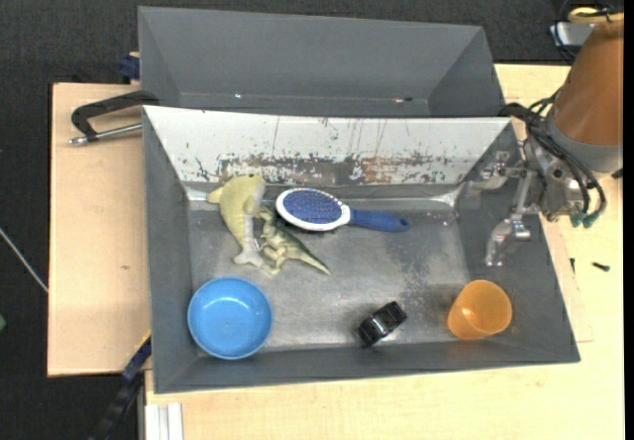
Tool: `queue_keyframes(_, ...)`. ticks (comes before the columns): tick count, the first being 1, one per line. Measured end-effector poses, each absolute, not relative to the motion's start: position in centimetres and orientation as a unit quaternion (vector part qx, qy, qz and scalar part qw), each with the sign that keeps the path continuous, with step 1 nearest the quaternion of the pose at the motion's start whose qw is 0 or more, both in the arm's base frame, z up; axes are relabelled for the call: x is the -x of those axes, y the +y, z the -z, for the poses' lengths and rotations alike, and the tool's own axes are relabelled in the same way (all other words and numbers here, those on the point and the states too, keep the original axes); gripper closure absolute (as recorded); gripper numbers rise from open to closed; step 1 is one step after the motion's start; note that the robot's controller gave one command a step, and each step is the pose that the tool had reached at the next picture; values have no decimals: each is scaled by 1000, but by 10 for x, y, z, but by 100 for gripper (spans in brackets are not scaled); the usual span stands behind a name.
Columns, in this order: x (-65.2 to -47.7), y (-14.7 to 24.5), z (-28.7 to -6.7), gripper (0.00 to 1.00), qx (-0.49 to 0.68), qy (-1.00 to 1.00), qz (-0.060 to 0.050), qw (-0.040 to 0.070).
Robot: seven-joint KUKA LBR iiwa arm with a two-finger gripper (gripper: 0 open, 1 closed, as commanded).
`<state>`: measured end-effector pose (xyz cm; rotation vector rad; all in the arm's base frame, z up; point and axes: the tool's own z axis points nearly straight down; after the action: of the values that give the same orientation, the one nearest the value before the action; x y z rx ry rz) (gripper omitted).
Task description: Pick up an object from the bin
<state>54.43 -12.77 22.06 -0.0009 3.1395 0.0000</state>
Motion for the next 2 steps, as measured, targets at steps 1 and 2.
queue_keyframes(1,-495,-63,-129,0,50,999,-3,-4)
queue_keyframes(2,-502,-30,-72,0,169,986,0,3)
